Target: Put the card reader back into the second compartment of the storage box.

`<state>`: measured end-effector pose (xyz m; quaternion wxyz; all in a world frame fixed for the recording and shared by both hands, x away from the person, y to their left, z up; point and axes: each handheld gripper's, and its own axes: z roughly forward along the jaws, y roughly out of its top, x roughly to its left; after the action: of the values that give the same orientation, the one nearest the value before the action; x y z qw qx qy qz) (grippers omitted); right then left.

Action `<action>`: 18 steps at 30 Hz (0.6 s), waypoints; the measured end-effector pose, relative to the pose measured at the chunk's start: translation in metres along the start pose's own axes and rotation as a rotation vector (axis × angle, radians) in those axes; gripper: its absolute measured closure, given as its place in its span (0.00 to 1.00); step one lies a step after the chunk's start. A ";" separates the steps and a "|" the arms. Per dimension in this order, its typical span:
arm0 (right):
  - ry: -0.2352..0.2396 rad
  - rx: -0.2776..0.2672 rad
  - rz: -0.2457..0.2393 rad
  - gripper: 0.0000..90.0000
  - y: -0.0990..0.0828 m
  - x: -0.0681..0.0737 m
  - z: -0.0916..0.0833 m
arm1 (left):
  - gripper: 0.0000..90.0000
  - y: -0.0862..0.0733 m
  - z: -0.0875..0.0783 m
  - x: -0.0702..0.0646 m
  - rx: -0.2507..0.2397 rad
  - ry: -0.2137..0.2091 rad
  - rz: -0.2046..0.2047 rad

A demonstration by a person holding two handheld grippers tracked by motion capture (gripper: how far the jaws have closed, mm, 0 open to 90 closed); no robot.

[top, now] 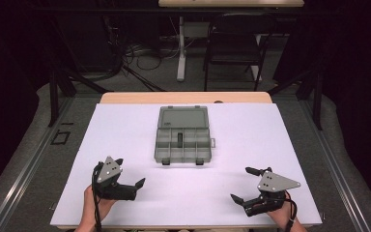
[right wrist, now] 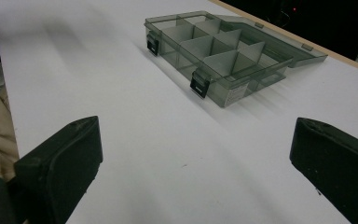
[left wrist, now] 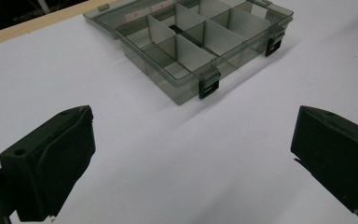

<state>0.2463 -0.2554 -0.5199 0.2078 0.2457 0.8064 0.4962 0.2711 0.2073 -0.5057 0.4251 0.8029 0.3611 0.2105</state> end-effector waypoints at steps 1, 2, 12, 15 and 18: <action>0.000 0.000 0.000 0.02 0.000 0.000 0.000 | 0.00 -0.001 0.000 0.000 -0.001 0.000 -0.004; 0.000 0.000 0.000 0.02 0.000 0.000 0.000 | 0.00 -0.002 -0.001 0.000 0.002 -0.001 -0.005; 0.002 0.003 0.000 0.02 0.000 0.000 0.000 | 0.00 -0.014 -0.003 -0.002 0.010 -0.006 -0.020; 0.001 0.004 0.002 0.02 0.000 0.000 0.001 | 0.00 -0.016 -0.004 -0.003 0.007 -0.005 -0.025; 0.001 0.005 0.001 0.02 0.000 0.000 0.001 | 0.00 -0.020 -0.005 -0.004 -0.002 -0.005 -0.035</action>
<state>0.2468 -0.2554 -0.5203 0.2067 0.2462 0.8075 0.4945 0.2574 0.2141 -0.5198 0.4303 0.7965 0.3740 0.2013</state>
